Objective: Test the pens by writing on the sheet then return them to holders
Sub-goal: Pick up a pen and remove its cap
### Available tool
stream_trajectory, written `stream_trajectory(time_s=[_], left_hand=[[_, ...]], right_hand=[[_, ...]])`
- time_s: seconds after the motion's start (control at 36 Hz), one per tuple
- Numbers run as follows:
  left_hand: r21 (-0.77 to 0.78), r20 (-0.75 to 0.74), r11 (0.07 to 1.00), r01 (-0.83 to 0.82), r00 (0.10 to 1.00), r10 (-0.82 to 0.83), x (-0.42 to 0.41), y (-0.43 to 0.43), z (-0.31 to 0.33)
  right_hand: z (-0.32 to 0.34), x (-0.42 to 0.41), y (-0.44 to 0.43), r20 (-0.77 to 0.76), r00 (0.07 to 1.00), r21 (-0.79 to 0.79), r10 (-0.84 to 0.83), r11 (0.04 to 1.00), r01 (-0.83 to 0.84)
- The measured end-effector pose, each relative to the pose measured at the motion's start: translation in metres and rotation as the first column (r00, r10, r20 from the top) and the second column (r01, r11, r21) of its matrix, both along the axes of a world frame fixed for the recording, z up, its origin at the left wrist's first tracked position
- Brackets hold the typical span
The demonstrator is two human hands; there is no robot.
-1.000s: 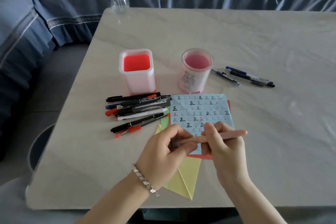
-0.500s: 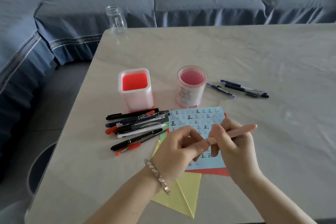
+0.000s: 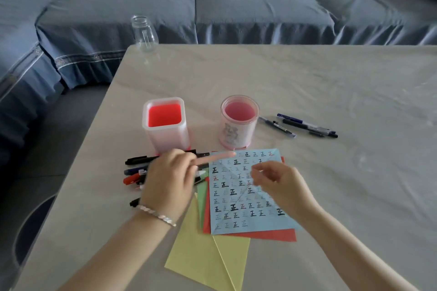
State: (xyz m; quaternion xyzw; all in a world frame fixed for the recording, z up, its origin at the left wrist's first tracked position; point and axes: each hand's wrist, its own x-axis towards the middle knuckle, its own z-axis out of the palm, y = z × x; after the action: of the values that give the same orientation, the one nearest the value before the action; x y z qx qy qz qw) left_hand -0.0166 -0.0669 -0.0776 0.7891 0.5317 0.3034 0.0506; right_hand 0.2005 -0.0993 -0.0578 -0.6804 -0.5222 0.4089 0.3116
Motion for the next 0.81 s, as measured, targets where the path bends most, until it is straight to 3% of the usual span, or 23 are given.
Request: stream_trajectory(time_s=[0.06,0.11,0.25,0.39,0.58,0.69,0.81], left_hand=[[0.07,-0.08,0.988,-0.134,0.987,0.14,-0.019,0.006,-0.01],[0.073,-0.135,0.979,-0.191,0.971,0.2,-0.031,0.009,-0.019],[0.051,-0.218,0.979,-0.198,0.954,0.204,-0.038,0.01,-0.03],[0.048,-0.177,0.985,-0.163,0.969,0.169,-0.026,0.006,-0.023],[0.019,-0.031,0.999,0.037,0.999,-0.036,0.012,-0.004,-0.003],[0.005,0.073,0.985,0.172,0.982,-0.171,0.038,-0.01,0.007],[-0.037,0.139,0.957,0.289,0.949,-0.281,0.06,-0.018,0.009]], right_hand=[[-0.008,0.023,0.014,0.25,0.968,0.107,-0.032,0.994,0.005],[-0.013,0.044,0.033,0.396,0.913,0.184,-0.096,0.983,0.024],[-0.028,0.074,0.085,0.588,0.792,0.168,-0.162,0.983,0.077],[-0.046,0.081,0.101,0.688,0.713,0.078,-0.131,0.991,0.107],[-0.036,0.08,0.072,0.544,0.804,0.197,-0.241,0.968,0.157],[-0.001,0.084,0.025,0.347,0.877,0.355,-0.332,0.912,0.205],[0.032,0.076,-0.017,0.179,0.944,0.353,-0.276,0.914,0.2]])
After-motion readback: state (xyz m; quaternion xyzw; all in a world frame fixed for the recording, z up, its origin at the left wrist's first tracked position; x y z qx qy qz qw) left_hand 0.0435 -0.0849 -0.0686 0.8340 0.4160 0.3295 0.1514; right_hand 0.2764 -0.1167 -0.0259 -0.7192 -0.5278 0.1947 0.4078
